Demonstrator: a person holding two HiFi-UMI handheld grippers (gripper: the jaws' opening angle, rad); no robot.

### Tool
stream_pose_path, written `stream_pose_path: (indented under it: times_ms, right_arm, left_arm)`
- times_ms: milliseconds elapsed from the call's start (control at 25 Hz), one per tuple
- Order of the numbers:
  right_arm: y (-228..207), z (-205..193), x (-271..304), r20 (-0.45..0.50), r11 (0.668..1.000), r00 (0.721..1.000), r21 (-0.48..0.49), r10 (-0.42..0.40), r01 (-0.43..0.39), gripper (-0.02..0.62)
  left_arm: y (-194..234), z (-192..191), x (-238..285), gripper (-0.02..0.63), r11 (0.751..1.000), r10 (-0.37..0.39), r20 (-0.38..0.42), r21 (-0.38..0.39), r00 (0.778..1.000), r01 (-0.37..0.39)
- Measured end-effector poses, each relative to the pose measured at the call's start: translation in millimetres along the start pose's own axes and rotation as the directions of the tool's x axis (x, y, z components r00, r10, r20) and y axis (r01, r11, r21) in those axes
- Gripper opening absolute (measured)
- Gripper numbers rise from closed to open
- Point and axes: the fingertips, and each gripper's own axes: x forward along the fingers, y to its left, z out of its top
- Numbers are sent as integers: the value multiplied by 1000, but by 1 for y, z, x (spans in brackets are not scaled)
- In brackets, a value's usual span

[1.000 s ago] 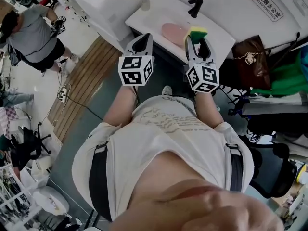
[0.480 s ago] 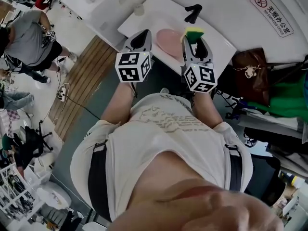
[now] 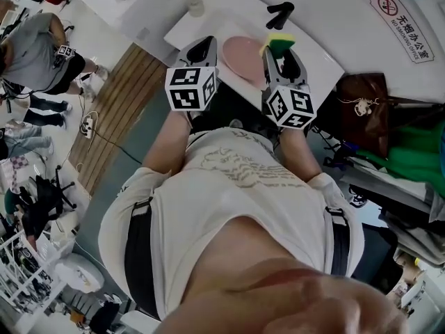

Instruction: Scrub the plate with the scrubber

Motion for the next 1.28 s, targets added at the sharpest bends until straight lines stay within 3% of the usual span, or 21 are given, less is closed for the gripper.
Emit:
stream_pose_path:
  times_ms: [400, 840, 1080, 1280]
  right_arm:
    - [-31, -9, 22, -16, 993, 992, 10, -121, 122, 209]
    - [-51, -29, 53, -73, 969, 967, -1, -245, 245, 209]
    - [-68, -51, 50, -133, 949, 940, -7, -313, 315, 206]
    - [-79, -67, 45, -168, 932, 918, -4, -358, 363, 201]
  left_arm:
    - [-4, -2, 64, 21, 990, -121, -75, 58, 990, 125]
    - [16, -27, 139, 21, 961, -246, -211, 78, 946, 267]
    - [23, -70, 165, 21, 945, -274, -344, 79, 898, 318]
    - [32, -119, 182, 23, 935, -278, -516, 49, 810, 352]
